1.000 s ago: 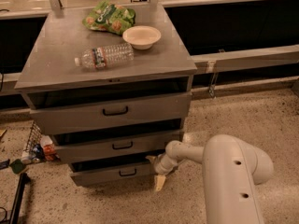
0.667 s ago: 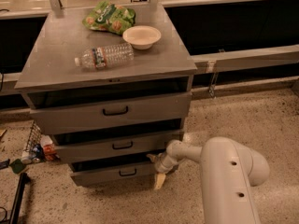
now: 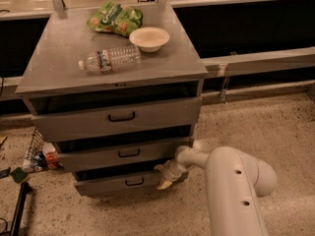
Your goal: Open bottom drawer
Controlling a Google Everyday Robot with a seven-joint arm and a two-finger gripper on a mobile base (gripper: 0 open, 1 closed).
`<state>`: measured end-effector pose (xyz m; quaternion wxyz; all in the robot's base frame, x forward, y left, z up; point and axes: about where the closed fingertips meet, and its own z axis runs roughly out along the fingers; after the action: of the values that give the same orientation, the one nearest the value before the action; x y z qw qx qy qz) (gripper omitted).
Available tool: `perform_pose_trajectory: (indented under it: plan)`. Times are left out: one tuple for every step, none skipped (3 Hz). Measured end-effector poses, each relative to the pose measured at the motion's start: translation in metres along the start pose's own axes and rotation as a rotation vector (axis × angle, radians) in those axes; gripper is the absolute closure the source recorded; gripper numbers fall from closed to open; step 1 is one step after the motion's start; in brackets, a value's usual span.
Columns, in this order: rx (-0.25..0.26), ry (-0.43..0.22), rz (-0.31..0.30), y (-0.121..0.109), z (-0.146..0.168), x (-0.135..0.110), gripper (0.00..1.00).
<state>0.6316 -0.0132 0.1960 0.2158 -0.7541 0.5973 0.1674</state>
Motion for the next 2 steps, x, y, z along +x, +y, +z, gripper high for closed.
perform_pose_trajectory:
  plan:
    - [-0.038, 0.0, 0.005, 0.017, -0.005, -0.013, 0.74]
    - [-0.108, -0.024, 0.046, 0.05, 0.003, -0.023, 0.97]
